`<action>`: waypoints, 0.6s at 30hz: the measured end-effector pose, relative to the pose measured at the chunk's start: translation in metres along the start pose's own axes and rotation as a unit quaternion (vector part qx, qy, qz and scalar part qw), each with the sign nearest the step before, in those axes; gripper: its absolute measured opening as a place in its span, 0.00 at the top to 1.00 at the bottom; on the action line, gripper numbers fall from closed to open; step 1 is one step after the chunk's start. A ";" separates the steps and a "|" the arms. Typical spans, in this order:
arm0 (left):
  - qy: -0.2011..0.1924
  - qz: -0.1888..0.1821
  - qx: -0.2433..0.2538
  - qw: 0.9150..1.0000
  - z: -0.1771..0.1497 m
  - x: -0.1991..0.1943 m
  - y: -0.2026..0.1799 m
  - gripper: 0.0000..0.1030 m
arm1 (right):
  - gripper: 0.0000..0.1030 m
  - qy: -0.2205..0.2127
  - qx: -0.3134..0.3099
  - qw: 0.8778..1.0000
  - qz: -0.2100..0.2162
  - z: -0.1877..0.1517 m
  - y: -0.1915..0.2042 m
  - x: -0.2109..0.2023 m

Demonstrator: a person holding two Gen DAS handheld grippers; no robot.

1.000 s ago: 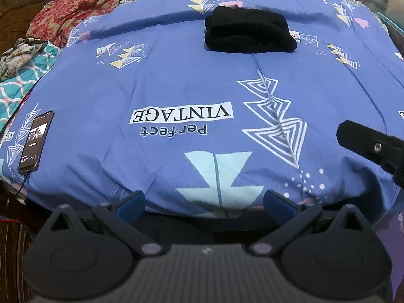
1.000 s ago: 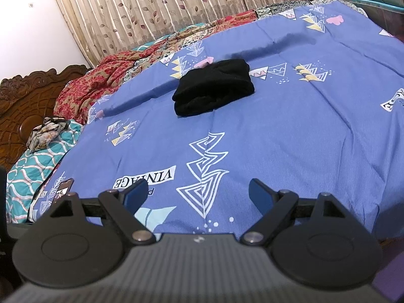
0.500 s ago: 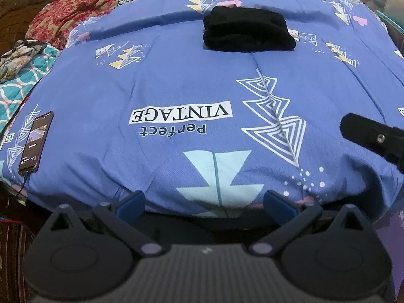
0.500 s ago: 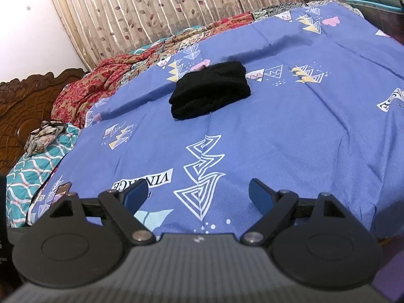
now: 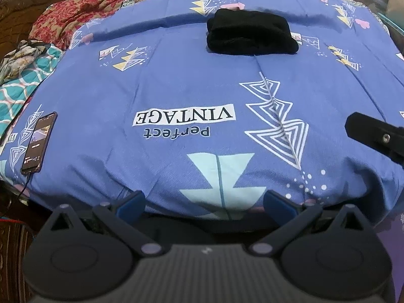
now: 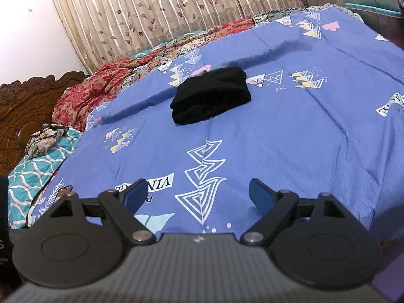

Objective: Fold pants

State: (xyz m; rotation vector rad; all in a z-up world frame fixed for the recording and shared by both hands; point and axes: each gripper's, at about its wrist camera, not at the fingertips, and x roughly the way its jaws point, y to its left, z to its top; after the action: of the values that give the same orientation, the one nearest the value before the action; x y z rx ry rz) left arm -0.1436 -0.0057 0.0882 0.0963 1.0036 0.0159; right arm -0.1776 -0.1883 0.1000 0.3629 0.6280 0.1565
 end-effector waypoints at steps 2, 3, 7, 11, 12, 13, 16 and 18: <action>0.003 -0.001 -0.001 1.000 0.000 0.001 0.000 0.00 | 0.14 0.002 0.000 1.000 0.000 0.000 0.000 0.001; 0.004 -0.001 -0.002 1.000 0.000 0.001 0.000 0.00 | 0.14 0.003 0.000 1.000 0.000 0.000 0.000 0.001; 0.012 -0.002 -0.006 1.000 -0.001 0.004 0.001 0.00 | 0.14 0.004 0.000 1.000 0.000 -0.001 0.001 0.001; 0.020 -0.003 -0.009 1.000 -0.001 0.007 0.003 0.00 | 0.14 0.006 0.000 1.000 0.000 -0.001 0.001 0.002; 0.022 -0.003 -0.011 1.000 -0.001 0.008 0.004 0.00 | 0.14 0.007 0.000 1.000 0.000 -0.001 0.001 0.002; 0.025 -0.004 -0.012 1.000 -0.001 0.009 0.004 0.00 | 0.14 0.007 0.000 1.000 0.000 -0.001 0.001 0.003; 0.030 -0.002 -0.016 0.999 -0.002 0.011 0.005 0.00 | 0.14 0.009 -0.001 1.000 0.001 -0.001 0.002 0.004; 0.032 -0.001 -0.018 0.999 -0.002 0.012 0.006 0.00 | 0.14 0.009 -0.001 1.000 0.000 -0.001 0.002 0.004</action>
State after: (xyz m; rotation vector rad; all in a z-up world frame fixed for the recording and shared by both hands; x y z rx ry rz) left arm -0.1384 0.0008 0.0775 0.0623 1.0676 0.0364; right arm -0.1755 -0.1850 0.0976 0.3604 0.6464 0.1614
